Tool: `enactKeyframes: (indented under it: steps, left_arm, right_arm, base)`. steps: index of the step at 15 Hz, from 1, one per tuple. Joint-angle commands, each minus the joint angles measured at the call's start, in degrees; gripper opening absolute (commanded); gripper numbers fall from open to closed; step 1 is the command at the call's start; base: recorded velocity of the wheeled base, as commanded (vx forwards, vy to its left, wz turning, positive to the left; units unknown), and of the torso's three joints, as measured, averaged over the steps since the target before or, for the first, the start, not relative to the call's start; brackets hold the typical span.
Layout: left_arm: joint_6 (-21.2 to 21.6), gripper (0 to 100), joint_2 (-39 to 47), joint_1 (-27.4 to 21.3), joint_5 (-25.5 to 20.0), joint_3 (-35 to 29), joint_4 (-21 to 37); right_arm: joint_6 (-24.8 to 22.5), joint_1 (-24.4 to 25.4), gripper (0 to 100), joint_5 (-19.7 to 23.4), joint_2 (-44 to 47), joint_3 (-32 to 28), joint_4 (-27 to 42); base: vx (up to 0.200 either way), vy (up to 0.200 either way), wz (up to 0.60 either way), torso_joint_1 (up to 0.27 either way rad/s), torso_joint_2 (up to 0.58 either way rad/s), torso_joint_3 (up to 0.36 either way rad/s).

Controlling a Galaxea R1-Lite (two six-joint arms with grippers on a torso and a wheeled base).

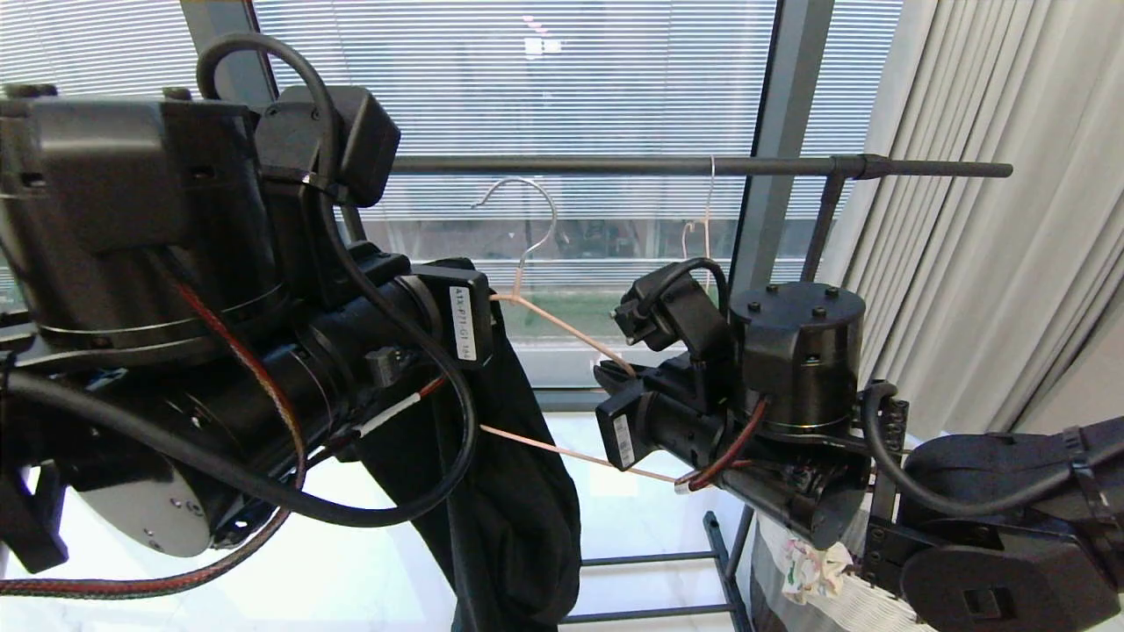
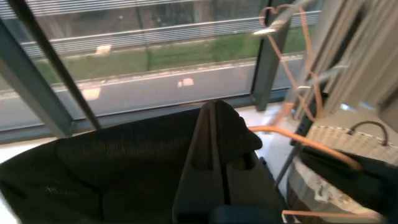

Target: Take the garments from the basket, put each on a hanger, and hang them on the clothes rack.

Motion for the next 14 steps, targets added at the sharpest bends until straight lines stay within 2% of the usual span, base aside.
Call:
enactKeyframes:
  steps: [1,4,5,7,9,12,14]
  left_arm:
    - [0.01,0,-0.71,-0.53,0.01,0.22,-0.04]
    - [0.19,0,-2.20,-0.53,-0.17,0.83,-0.04]
    - [0.19,100,-2.55,-0.71,-0.25,0.92,-0.04]
    - [0.54,100,-3.17,-1.41,-0.43,0.92,0.05]
    - [0.89,100,-3.87,-1.41,-0.43,1.01,0.05]
    - [1.50,100,-6.51,-1.41,-0.43,2.15,0.32]
    - [5.11,100,-10.29,-1.23,-0.60,6.63,0.32]
  right_arm:
    - [-0.04,0.02,0,0.01,1.08,-0.48,-0.01]
    - [0.48,0.02,0,-1.58,1.08,-0.48,-0.01]
    - [0.83,0.02,0,-2.10,0.99,-0.48,-0.01]
    - [1.10,0.02,0,-3.86,0.99,-0.48,-0.36]
    - [0.92,0.02,0,-5.80,0.90,0.05,-4.05]
    - [-0.13,-0.25,0,-6.41,-0.68,2.25,-5.81]
    - [-2.15,-1.04,0,-6.32,-2.17,4.88,-7.39]
  base:
    - [0.000,0.000,0.00,0.000,0.00,0.000]
    - [0.000,0.000,0.00,0.000,0.00,0.000]
    - [0.000,0.000,0.00,0.000,0.00,0.000]
    - [0.000,0.000,0.00,0.000,0.00,0.000]
    - [0.000,0.000,0.00,0.000,0.00,0.000]
    - [0.000,0.000,0.00,0.000,0.00,0.000]
    - [0.000,0.000,0.00,0.000,0.00,0.000]
